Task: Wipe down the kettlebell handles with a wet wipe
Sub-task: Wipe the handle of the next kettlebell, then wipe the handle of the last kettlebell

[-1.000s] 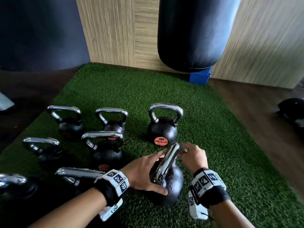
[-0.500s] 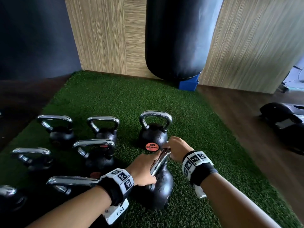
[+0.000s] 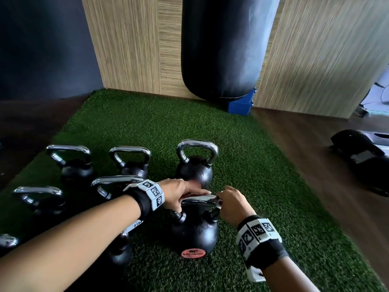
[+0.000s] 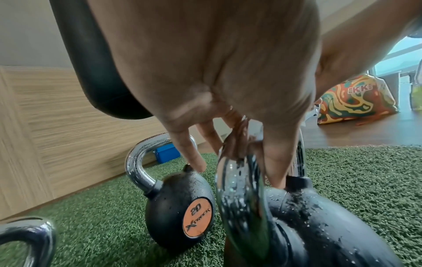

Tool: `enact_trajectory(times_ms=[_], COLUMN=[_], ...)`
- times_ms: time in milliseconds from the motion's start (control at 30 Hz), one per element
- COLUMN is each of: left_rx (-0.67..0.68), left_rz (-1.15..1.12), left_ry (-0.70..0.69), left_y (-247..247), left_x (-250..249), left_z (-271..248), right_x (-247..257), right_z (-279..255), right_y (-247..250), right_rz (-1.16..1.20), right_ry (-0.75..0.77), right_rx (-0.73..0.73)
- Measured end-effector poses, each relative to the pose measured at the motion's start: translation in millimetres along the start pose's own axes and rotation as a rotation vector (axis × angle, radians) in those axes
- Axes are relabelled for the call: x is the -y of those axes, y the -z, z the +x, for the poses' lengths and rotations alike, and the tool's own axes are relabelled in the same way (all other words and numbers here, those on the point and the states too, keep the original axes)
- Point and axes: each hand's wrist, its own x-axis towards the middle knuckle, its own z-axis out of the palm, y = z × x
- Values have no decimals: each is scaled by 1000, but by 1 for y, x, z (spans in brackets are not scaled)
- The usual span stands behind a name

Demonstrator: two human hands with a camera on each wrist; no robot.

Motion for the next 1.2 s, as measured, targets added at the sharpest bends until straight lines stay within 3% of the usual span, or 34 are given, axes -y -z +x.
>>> enact_trajectory(times_ms=[167, 300, 433, 533, 700, 833, 1200], left_rx=[-43, 18, 8, -120, -144, -173, -202], left_rz=[35, 95, -225, -359, -272, -267, -22], left_ry=[-2, 4, -17, 18, 73, 79, 66], left_y=[-6, -3, 6, 15, 29, 30, 4], left_x=[-1, -2, 14, 33, 72, 97, 96], left_z=[-3, -11, -14, -3, 38, 82, 169], right_x=[3, 5, -2, -12, -16, -13, -27], right_z=[2, 4, 12, 24, 57, 98, 188], right_y=[8, 16, 31, 42, 70, 90, 119], right_rz=[-16, -18, 55, 170, 375, 329, 110], right_ry=[-17, -42, -62, -70, -32, -6, 83], right_rx=[51, 97, 127, -5, -138, -158, 4])
